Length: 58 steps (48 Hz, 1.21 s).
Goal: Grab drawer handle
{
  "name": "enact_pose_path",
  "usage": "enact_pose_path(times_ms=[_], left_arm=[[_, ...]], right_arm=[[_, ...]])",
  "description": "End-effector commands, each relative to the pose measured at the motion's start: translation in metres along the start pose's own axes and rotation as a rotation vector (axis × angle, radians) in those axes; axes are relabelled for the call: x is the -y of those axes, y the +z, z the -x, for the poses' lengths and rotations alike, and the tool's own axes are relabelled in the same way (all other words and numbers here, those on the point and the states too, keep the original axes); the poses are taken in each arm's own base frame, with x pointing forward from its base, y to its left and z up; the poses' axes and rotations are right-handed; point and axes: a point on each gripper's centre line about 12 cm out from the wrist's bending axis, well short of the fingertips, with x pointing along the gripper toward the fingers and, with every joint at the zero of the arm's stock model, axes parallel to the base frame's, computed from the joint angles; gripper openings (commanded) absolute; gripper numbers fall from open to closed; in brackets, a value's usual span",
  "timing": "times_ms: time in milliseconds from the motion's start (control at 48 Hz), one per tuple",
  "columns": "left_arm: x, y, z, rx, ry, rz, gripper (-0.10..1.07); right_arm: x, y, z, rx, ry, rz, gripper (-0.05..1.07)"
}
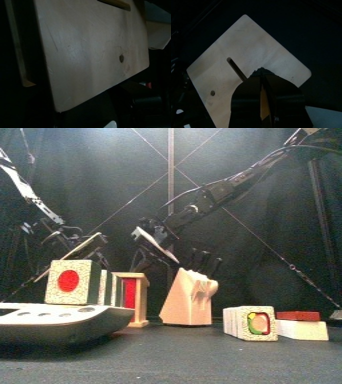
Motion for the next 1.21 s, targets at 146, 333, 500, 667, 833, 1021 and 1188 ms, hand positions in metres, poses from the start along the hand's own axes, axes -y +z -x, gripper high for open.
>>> enact_pose_path(times_ms=[146,333,500,667,833,1021,1188], left_arm=[[0.0057,0.0054,-0.0021,0.016,-0.009,0.014,0.86],[0.0044,0.0044,-0.0034,0.014,-0.004,0.006,0.80],[0.0051,0.0045,-0.0041,0.015,-0.004,0.006,0.62],[0.0052,0.0039,-0.0040,0.013,-0.005,0.005,0.46],[0.0060,0.0029,-0.0038,0.008,-0.006,0.005,0.43],[0.0070,0.0018,-0.0035,0.006,-0.009,0.006,0.43],[0.0069,0.0018,-0.0035,0.006,-0.008,0.007,0.43]], right_arm=[[-0.0008,0.0075,0.0046,0.014,0.002,-0.003,0.38],[-0.0014,0.0066,0.0040,0.013,0.002,-0.001,0.38],[-0.0013,0.0066,0.0045,0.013,0.002,-0.001,0.38],[-0.0014,0.0066,0.0045,0.012,0.002,-0.002,0.38],[-0.0004,0.0063,0.0043,0.011,0.001,-0.003,0.38],[-0.0009,0.0058,0.0044,0.009,-0.001,-0.001,0.38],[-0.0008,0.0056,0.0044,0.008,-0.001,-0.002,0.38]])
